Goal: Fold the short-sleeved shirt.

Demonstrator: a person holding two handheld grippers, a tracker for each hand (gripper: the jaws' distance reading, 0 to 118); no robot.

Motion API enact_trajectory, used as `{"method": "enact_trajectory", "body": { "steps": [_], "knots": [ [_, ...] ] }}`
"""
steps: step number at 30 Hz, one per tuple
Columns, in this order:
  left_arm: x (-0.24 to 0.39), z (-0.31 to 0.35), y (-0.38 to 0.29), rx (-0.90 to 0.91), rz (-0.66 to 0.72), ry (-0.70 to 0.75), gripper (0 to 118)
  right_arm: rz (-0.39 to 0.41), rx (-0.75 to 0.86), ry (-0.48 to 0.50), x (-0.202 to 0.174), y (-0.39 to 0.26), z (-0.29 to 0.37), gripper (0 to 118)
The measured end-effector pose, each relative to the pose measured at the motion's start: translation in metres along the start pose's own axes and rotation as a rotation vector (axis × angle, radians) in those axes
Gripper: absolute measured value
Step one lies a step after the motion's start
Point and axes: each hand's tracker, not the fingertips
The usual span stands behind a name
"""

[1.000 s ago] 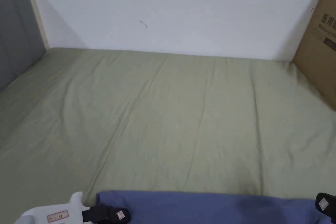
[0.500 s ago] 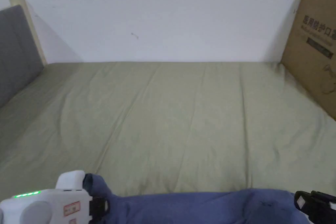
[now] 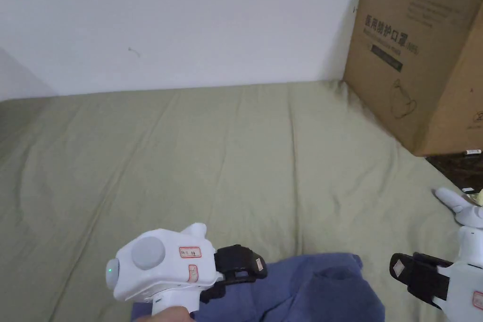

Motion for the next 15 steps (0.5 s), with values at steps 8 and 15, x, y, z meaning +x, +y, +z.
{"method": "enact_trajectory", "body": {
  "steps": [8,15],
  "knots": [
    [-0.005,0.037,-0.010,0.015,-0.173,0.217,1,-0.001,0.015,0.008,0.004,-0.001,-0.004,0],
    [-0.007,-0.066,-0.031,-0.226,-0.194,0.203,1,0.005,-0.003,0.010,0.006,-0.003,-0.006,0]
  ]
}}
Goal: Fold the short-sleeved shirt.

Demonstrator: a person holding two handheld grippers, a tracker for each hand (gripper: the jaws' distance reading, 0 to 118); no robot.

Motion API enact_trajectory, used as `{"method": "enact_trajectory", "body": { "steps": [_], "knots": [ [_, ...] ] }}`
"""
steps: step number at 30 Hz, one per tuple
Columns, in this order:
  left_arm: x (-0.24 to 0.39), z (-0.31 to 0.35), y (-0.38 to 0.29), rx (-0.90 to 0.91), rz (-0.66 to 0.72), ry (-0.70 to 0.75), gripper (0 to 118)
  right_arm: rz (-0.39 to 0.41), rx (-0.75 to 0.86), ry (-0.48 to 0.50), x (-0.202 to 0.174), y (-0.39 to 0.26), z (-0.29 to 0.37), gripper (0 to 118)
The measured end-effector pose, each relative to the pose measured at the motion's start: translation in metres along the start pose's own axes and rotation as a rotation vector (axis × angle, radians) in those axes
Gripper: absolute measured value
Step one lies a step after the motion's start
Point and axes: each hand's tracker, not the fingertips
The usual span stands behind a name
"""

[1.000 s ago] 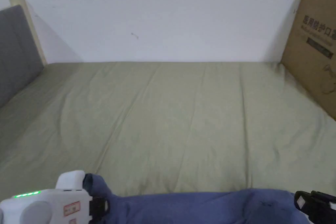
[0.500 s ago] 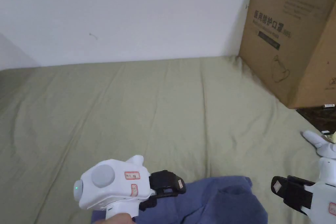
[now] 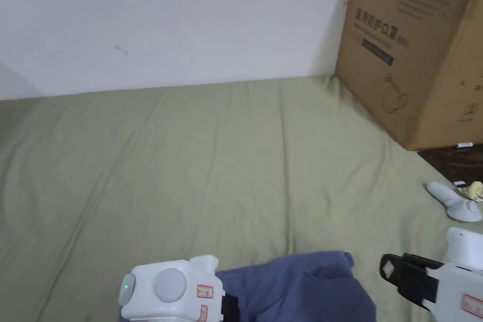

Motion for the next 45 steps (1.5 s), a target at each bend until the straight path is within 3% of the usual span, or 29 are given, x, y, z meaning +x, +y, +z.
{"method": "enact_trajectory", "body": {
  "steps": [1,4,7,10,11,12,13,14,18,20,22,24,25,27,33,34,35,36,37,38,39,41,45],
  "knots": [
    [-0.003,-0.011,-0.001,-0.024,0.022,0.040,1,0.000,-0.005,-0.005,0.001,0.001,-0.001,0],
    [-0.012,-0.005,0.002,0.031,0.166,-0.120,1,-0.001,-0.008,-0.017,0.004,0.003,-0.001,0],
    [-0.021,0.024,0.002,0.039,0.102,-0.192,1,-0.008,-0.001,-0.012,0.005,0.007,-0.001,0],
    [-0.054,0.080,-0.011,0.161,0.128,-0.212,2,-0.016,0.017,0.011,0.003,0.011,-0.001,0],
    [-0.071,0.098,-0.018,0.202,0.154,-0.227,11,-0.017,0.019,0.014,0.002,0.012,-0.002,0],
    [-0.088,0.114,-0.026,0.239,0.192,-0.257,37,-0.017,0.020,0.017,0.001,0.013,-0.003,0],
    [-0.105,0.126,-0.034,0.259,0.248,-0.293,91,-0.015,0.019,0.018,0.000,0.013,-0.005,0],
    [-0.119,0.133,-0.042,0.261,0.292,-0.315,118,-0.013,0.016,0.017,-0.003,0.013,-0.007,0],
    [-0.186,0.156,-0.078,0.312,0.430,-0.395,118,0.007,-0.011,0.023,-0.015,0.009,-0.016,0],
    [-0.180,0.140,-0.087,0.338,0.505,-0.449,118,0.018,-0.030,0.031,-0.020,0.008,-0.020,0],
    [-0.188,0.112,-0.096,0.324,0.583,-0.582,118,0.043,-0.043,0.019,-0.026,0.008,-0.022,0],
    [-0.201,0.072,-0.097,0.228,0.678,-0.811,118,0.064,-0.049,0.010,-0.030,0.009,-0.022,0],
    [-0.198,0.050,-0.101,0.174,0.719,-0.847,118,0.067,-0.054,0.008,-0.032,0.010,-0.022,0],
    [-0.215,0.037,-0.085,0.302,0.589,-0.940,118,0.054,-0.062,0.013,-0.033,0.013,-0.022,0],
    [-0.170,0.010,-0.062,0.263,0.413,-0.789,115,-0.024,-0.067,0.026,-0.031,0.020,-0.026,0],
    [-0.175,0.006,-0.063,0.274,0.424,-0.755,94,-0.042,-0.071,0.030,-0.030,0.020,-0.027,0],
    [-0.187,0.010,-0.067,0.251,0.489,-0.622,44,-0.055,-0.072,0.035,-0.031,0.019,-0.027,0],
    [-0.197,0.005,-0.072,0.205,0.527,-0.445,8,-0.060,-0.070,0.039,-0.032,0.018,-0.027,0],
    [-0.190,-0.001,-0.072,0.185,0.561,-0.498,8,-0.064,-0.070,0.044,-0.033,0.017,-0.028,0],
    [-0.183,0.014,-0.068,0.262,0.583,-0.668,8,-0.063,-0.072,0.043,-0.034,0.015,-0.029,0],
    [-0.192,0.014,-0.073,0.214,0.528,-0.540,9,-0.060,-0.078,0.041,-0.036,0.013,-0.030,0],
    [-0.184,0.040,-0.077,0.214,0.549,-0.482,9,-0.052,-0.091,0.042,-0.037,0.011,-0.030,0],
    [-0.140,0.109,-0.052,0.354,0.386,-0.289,9,-0.031,-0.087,0.063,-0.041,0.011,-0.026,0]
  ]
}}
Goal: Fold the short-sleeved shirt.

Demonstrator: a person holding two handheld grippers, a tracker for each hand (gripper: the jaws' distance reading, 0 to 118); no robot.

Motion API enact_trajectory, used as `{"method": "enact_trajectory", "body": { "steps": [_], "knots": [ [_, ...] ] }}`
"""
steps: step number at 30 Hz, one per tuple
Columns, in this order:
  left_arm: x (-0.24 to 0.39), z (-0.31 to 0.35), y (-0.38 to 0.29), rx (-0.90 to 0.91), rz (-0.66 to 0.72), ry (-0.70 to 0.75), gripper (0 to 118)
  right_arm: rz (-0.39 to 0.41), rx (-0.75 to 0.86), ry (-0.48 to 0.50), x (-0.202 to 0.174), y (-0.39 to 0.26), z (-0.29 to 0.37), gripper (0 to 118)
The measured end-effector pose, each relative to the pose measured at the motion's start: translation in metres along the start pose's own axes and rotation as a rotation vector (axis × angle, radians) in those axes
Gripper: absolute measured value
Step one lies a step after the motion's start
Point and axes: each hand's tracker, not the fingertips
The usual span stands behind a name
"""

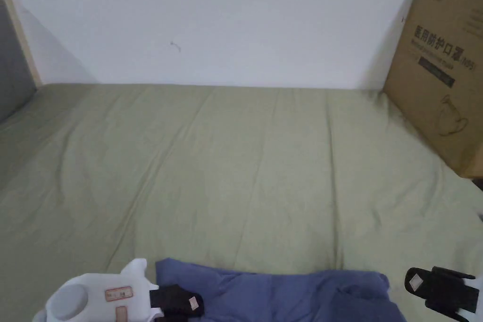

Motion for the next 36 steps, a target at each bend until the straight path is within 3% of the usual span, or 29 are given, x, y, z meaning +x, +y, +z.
{"method": "enact_trajectory", "body": {
  "steps": [4,6,8,12,16,17,18,19,20,24,27,28,29,30,31,32,36],
  "knots": [
    [0.018,0.093,0.016,0.115,-0.293,0.458,9,0.024,0.032,0.021,-0.003,-0.001,0.006,0],
    [0.028,0.112,0.013,0.129,-0.325,0.553,9,0.020,0.042,0.046,-0.003,-0.003,0.009,0],
    [0.039,0.113,0.016,0.137,-0.308,0.528,9,0.014,0.038,0.051,-0.004,-0.005,0.009,0],
    [0.071,0.071,0.012,0.077,-0.165,0.321,9,0.001,0.033,0.063,-0.001,-0.011,0.011,0],
    [0.105,-0.006,0.013,-0.034,-0.190,0.314,12,-0.015,0.040,0.063,0.006,-0.012,0.019,0],
    [0.110,-0.025,0.010,-0.083,-0.174,0.297,20,-0.021,0.049,0.062,0.008,-0.013,0.022,0],
    [0.119,-0.045,0.005,-0.112,-0.161,0.264,38,-0.027,0.063,0.058,0.010,-0.013,0.024,0],
    [0.124,-0.063,0.003,-0.140,-0.149,0.211,80,-0.032,0.069,0.053,0.012,-0.012,0.027,0],
    [0.130,-0.076,0.000,-0.169,-0.132,0.154,100,-0.035,0.073,0.049,0.014,-0.011,0.029,0],
    [0.150,-0.085,-0.003,-0.174,-0.148,0.018,99,-0.049,0.080,0.041,0.023,-0.008,0.031,0],
    [0.157,-0.066,0.003,-0.139,-0.264,0.087,100,-0.059,0.082,0.036,0.028,-0.007,0.028,0],
    [0.157,-0.060,0.004,-0.137,-0.304,0.123,95,-0.062,0.082,0.036,0.029,-0.007,0.027,0],
    [0.157,-0.055,0.005,-0.139,-0.337,0.158,83,-0.065,0.080,0.037,0.030,-0.007,0.025,0],
    [0.153,-0.051,0.005,-0.134,-0.360,0.194,56,-0.068,0.078,0.039,0.030,-0.008,0.024,0],
    [0.152,-0.051,0.004,-0.137,-0.373,0.207,9,-0.070,0.078,0.041,0.031,-0.008,0.023,0],
    [0.150,-0.055,0.002,-0.159,-0.373,0.214,1,-0.071,0.079,0.043,0.031,-0.009,0.022,0],
    [0.133,-0.091,-0.016,-0.245,-0.381,0.242,1,-0.055,0.075,0.044,0.029,-0.011,0.021,0]
  ]
}}
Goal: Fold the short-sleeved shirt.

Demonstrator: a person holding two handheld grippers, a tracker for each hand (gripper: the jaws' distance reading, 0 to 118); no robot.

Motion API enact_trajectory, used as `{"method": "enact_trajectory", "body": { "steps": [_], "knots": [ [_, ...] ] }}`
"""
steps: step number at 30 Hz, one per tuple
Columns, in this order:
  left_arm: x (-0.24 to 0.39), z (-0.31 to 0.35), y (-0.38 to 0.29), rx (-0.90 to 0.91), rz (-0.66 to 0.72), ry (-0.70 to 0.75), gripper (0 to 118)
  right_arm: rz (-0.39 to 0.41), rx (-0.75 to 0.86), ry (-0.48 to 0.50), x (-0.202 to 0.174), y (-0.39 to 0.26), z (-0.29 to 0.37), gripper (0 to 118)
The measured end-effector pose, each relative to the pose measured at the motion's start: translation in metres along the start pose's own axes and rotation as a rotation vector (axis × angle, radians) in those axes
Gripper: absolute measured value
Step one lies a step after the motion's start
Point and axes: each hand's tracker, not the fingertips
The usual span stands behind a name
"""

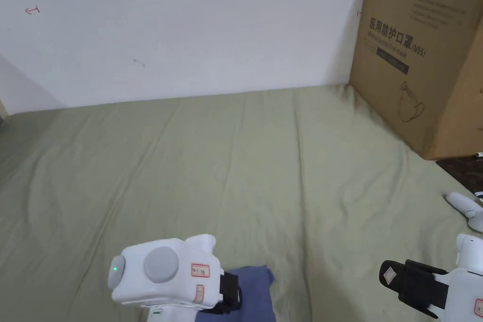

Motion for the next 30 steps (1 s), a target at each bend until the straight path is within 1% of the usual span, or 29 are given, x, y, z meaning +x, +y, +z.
{"method": "enact_trajectory", "body": {
  "steps": [3,5,6,8,9,10,12,13,16,18,20,23,24,26,27,29,30],
  "knots": [
    [0.008,-0.040,-0.002,-0.070,-0.010,0.030,0,0.019,-0.010,-0.005,-0.001,0.000,0.002,0],
    [0.005,-0.066,-0.005,-0.126,0.012,0.036,0,0.032,-0.014,-0.017,-0.002,0.000,0.004,0],
    [0.001,-0.078,-0.005,-0.152,0.074,0.003,0,0.035,-0.019,-0.020,-0.002,0.000,0.005,0],
    [-0.007,-0.082,-0.009,-0.117,0.248,-0.115,0,0.027,-0.031,-0.002,-0.002,0.000,0.006,0],
    [-0.011,-0.084,-0.011,-0.120,0.286,-0.143,0,0.021,-0.031,0.007,-0.003,-0.001,0.007,0],
    [-0.012,-0.081,-0.009,-0.125,0.287,-0.133,0,0.020,-0.031,0.010,-0.004,-0.002,0.007,0],
    [-0.009,-0.061,-0.008,-0.087,0.215,-0.110,0,0.024,-0.030,0.012,-0.009,-0.003,0.007,0],
    [-0.007,-0.047,-0.007,-0.036,0.182,-0.099,0,0.028,-0.029,0.017,-0.012,-0.003,0.007,0],
    [0.014,0.022,0.002,0.202,0.107,-0.097,0,0.037,-0.003,0.060,-0.025,0.007,0.007,0],
    [0.029,0.078,0.009,0.398,0.013,-0.071,0,0.057,0.049,0.099,-0.040,0.019,0.010,0],
    [0.043,0.134,0.011,0.597,-0.098,0.000,0,0.102,0.117,0.128,-0.060,0.032,0.015,0],
    [0.062,0.200,0.005,0.848,-0.226,0.146,0,0.237,0.286,0.123,-0.096,0.049,0.030,0],
    [0.066,0.217,0.002,0.912,-0.252,0.199,0,0.293,0.328,0.104,-0.108,0.054,0.034,0],
    [0.072,0.240,-0.005,1.001,-0.280,0.301,0,0.396,0.410,0.037,-0.131,0.061,0.038,0],
    [0.074,0.247,-0.009,1.033,-0.283,0.349,0,0.435,0.441,0.010,-0.141,0.063,0.037,0],
    [0.076,0.256,-0.018,1.085,-0.296,0.400,0,0.486,0.474,0.001,-0.151,0.066,0.035,0],
    [0.075,0.255,-0.024,1.112,-0.304,0.407,0,0.498,0.484,-0.014,-0.154,0.065,0.033,0]
  ]
}}
